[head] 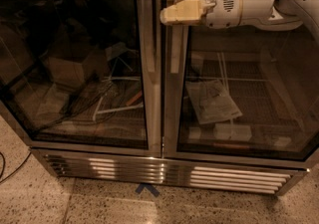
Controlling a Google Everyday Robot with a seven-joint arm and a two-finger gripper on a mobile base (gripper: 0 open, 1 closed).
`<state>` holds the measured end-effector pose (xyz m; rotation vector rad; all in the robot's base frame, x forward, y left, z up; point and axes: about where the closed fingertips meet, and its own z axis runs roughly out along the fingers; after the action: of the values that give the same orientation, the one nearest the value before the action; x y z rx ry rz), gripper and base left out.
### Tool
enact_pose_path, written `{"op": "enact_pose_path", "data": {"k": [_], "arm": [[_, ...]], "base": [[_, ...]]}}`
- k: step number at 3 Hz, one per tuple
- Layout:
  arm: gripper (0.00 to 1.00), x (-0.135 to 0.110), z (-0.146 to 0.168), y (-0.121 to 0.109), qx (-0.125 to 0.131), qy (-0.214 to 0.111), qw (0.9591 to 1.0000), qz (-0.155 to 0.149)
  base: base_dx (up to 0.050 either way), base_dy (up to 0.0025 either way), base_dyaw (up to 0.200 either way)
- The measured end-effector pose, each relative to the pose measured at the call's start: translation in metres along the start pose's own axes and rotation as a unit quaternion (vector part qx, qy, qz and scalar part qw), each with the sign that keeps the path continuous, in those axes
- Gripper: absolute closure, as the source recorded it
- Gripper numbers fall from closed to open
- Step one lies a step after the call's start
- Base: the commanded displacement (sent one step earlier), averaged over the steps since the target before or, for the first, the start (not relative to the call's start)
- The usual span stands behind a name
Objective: Place blue chip bag into bottom drawer
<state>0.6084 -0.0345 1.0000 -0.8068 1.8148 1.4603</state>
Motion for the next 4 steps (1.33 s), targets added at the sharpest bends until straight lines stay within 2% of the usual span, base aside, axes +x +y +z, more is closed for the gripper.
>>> {"op": "enact_pose_path", "data": {"k": [2, 4], "arm": [[1.0, -0.001, 0.005, -0.002, 0.0, 0.0, 1.0, 0.0], [1.0, -0.006, 0.015, 0.012, -0.005, -0.003, 1.0, -0.004]], "base": [[0.0, 0.0, 0.0], [0.0, 0.0, 0.0]]}}
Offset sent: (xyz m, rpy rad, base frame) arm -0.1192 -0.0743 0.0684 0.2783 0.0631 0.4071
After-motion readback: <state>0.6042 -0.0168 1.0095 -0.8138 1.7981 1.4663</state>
